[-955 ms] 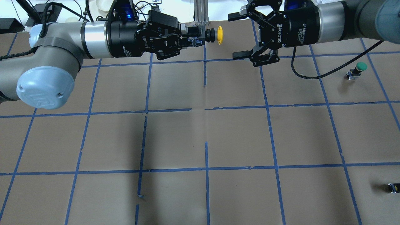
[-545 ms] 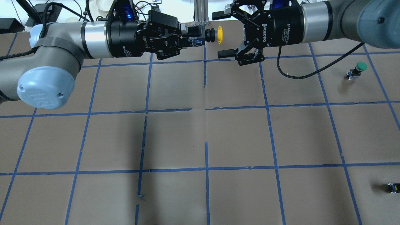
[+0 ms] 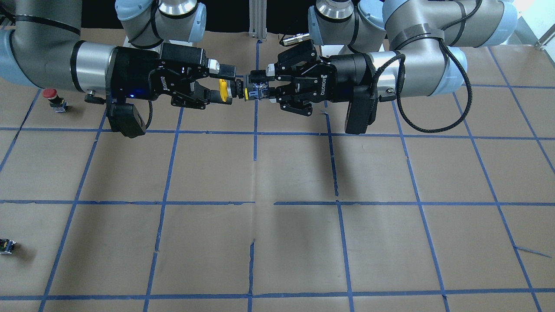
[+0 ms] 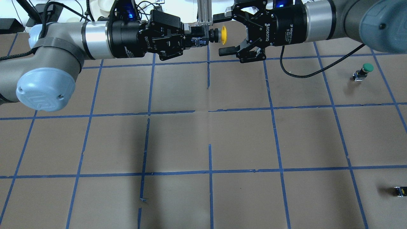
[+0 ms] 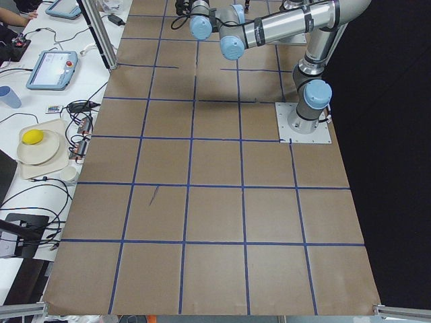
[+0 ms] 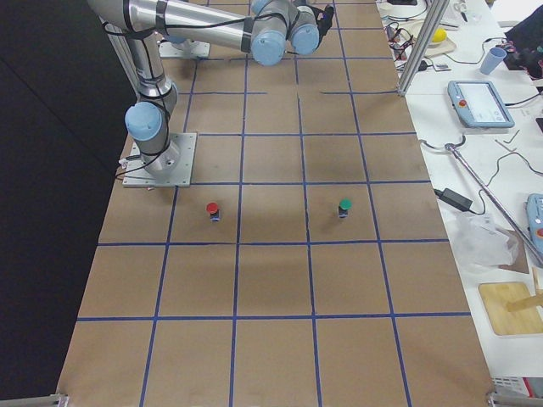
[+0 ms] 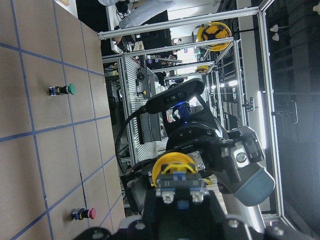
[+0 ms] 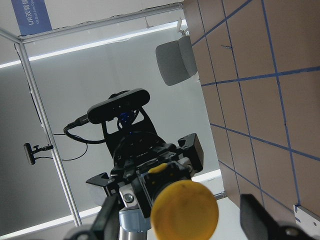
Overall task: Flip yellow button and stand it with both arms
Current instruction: 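Hold the button still with the left gripper while the right gripper approaches it, then close the right gripper on the button and open the left gripper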
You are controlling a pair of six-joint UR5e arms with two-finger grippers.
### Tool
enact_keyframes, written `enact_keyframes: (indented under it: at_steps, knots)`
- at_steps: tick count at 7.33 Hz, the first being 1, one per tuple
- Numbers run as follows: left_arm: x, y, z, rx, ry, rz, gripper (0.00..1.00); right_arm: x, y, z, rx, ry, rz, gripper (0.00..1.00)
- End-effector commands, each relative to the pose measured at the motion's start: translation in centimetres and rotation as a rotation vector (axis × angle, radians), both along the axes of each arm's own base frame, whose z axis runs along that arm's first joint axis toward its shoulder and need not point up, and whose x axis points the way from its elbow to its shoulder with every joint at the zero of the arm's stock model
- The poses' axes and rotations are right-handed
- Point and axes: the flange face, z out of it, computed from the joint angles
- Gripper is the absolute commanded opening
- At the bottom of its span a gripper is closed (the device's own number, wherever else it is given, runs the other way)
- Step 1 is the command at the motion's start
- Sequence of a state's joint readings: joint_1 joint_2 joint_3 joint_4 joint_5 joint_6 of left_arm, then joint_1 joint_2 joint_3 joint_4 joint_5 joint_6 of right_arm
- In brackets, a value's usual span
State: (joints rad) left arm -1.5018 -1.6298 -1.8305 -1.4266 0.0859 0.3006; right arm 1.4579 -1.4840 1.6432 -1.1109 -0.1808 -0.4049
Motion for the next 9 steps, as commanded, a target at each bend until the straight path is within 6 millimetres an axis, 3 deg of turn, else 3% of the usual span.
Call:
enact_keyframes:
  at_steps: [1,2,4,5,6,9]
  knots:
    - [0.00,0.03,-0.01,-0.001,0.000,0.000,0.15,-0.19,-0.08,0.10,-0.007,0.001,-0.004,0.37]
    - [-0.01,0.10,0.21,-0.006,0.000,0.000,0.15,-0.21,-0.13,0.30,-0.023,0.007,-0.001,0.26]
    - [-0.02,0.28,0.48,-0.019,-0.003,-0.001,0.15,-0.21,-0.12,0.25,-0.017,0.007,-0.002,0.26]
    - [-0.01,0.28,0.47,-0.028,-0.009,-0.002,0.27,-0.21,-0.12,0.25,-0.017,0.007,-0.002,0.26]
    - [0.01,0.08,0.04,-0.022,-0.017,-0.003,0.99,-0.21,-0.14,0.32,-0.017,0.007,-0.002,0.26]
    - [0.40,-0.07,0.22,-0.017,-0.020,0.005,1.00,-0.24,-0.01,0.70,-0.035,0.026,0.010,0.26]
